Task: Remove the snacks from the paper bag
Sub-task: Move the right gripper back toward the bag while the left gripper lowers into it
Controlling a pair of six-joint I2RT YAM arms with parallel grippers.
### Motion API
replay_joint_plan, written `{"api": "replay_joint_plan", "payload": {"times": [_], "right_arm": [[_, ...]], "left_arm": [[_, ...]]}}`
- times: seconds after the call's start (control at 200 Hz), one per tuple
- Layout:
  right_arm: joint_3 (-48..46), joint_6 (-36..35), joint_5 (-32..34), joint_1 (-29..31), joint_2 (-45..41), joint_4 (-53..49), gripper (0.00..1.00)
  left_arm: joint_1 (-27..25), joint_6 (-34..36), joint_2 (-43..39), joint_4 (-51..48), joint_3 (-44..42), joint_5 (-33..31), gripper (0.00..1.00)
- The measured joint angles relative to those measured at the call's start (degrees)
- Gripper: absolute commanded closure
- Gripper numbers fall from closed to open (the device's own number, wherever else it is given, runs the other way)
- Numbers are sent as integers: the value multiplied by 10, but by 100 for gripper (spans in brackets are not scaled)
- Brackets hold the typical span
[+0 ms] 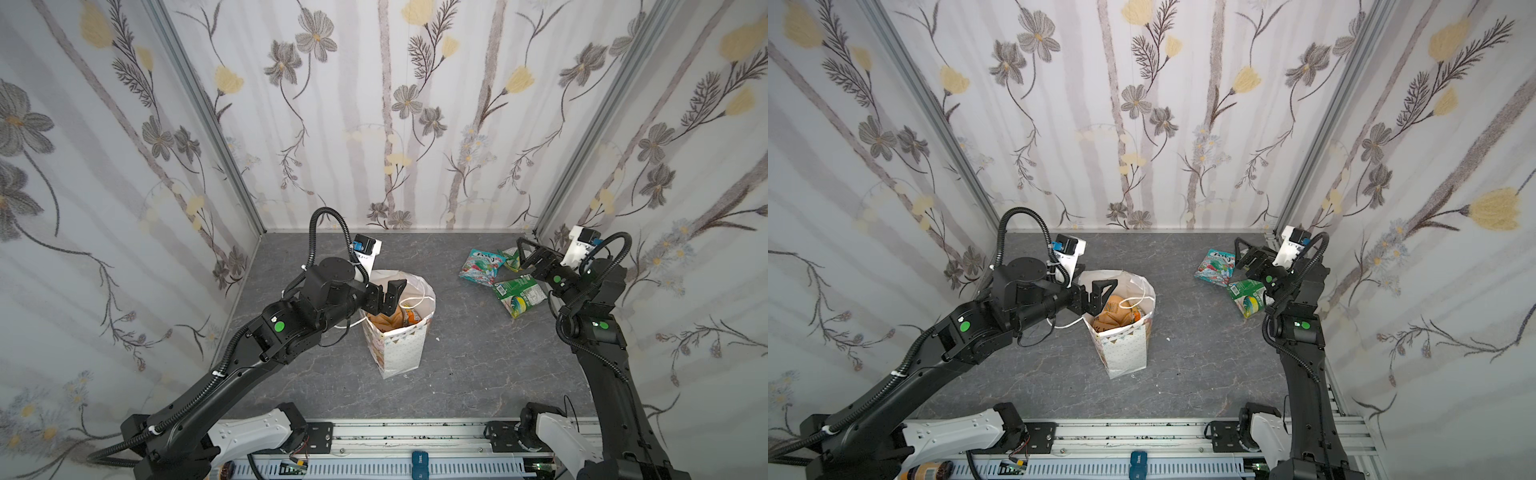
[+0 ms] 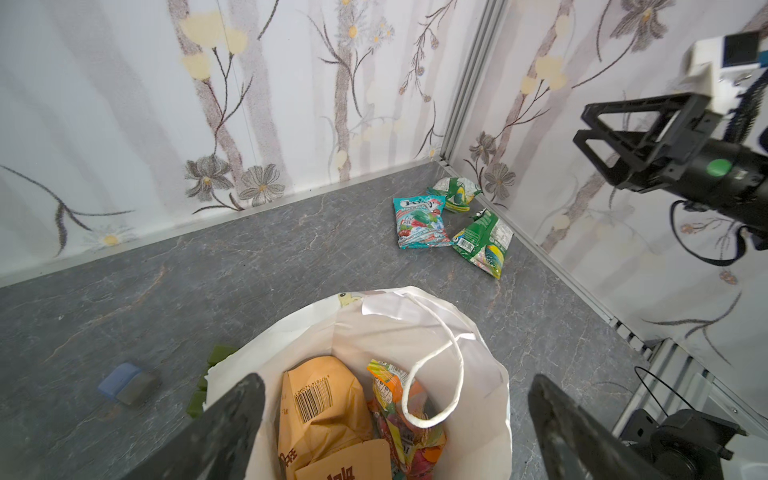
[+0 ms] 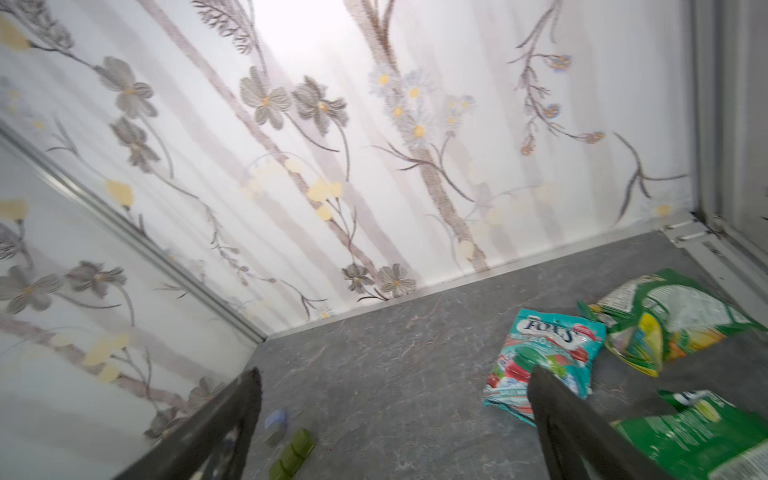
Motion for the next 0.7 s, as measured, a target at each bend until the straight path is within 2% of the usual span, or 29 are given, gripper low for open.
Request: {"api": "replay_joint_plan", "payload": {"times": [0.275, 0.54, 0.699], "right_arm": [[84, -28, -54, 135, -10, -83, 1], [171, -58, -129, 210, 17, -213, 1], [203, -85, -159, 243, 29, -270, 1]], "left_arm": [[7, -1, 79, -39, 68, -21, 1], [17, -12, 162, -98, 127, -21, 4], [22, -15, 193, -125, 136, -21, 13]]}}
